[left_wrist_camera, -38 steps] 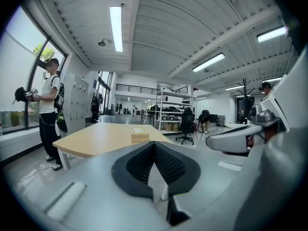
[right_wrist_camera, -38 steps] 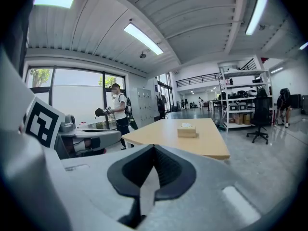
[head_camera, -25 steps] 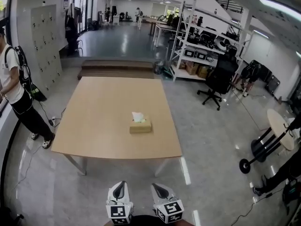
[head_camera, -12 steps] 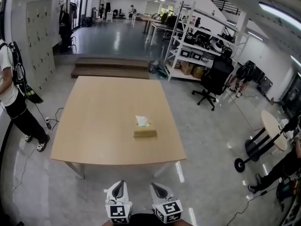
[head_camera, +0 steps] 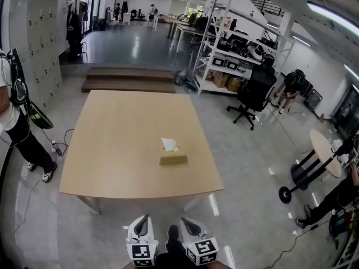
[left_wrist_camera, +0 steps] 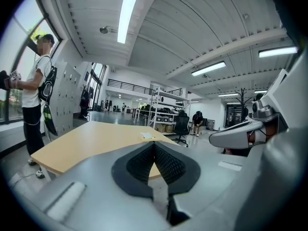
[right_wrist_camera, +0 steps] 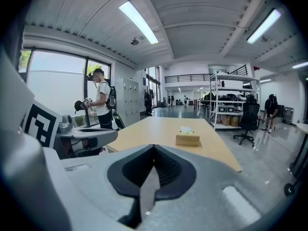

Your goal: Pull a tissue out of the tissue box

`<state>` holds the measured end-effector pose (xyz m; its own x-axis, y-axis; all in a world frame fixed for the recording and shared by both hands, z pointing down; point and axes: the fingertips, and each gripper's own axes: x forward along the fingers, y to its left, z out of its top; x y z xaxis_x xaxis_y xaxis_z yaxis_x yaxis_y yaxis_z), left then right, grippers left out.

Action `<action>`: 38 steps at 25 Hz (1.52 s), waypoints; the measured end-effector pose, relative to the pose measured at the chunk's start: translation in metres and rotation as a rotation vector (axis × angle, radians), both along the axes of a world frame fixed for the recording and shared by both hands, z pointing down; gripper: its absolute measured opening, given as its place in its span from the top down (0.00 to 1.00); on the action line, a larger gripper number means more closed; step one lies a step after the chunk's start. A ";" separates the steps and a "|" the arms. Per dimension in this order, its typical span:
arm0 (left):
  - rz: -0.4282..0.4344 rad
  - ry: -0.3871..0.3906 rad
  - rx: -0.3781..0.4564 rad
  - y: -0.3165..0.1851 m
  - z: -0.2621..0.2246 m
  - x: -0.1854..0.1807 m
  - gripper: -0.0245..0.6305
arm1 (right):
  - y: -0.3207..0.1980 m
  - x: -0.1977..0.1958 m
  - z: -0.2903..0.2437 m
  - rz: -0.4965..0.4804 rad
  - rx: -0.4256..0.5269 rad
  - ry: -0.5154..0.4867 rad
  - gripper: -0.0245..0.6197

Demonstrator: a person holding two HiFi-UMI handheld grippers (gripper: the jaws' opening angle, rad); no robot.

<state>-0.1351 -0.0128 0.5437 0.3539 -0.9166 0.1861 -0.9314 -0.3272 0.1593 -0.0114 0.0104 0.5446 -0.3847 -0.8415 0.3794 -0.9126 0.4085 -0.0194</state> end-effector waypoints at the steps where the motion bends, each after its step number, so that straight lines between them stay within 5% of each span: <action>1: 0.002 -0.007 0.004 -0.002 0.003 -0.001 0.93 | -0.003 0.000 0.001 -0.002 0.000 -0.004 0.98; 11: -0.082 -0.055 -0.027 -0.031 -0.012 -0.010 0.93 | -0.049 -0.012 0.005 -0.082 0.005 -0.060 0.98; 38: -0.100 -0.145 -0.085 -0.162 0.011 0.080 0.93 | -0.197 0.093 0.015 -0.068 -0.013 -0.191 0.98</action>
<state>-0.0548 -0.1745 0.5543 0.2256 -0.9247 0.3065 -0.9738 -0.2229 0.0441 0.0819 -0.1869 0.5599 -0.5067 -0.8064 0.3049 -0.8620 0.4679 -0.1950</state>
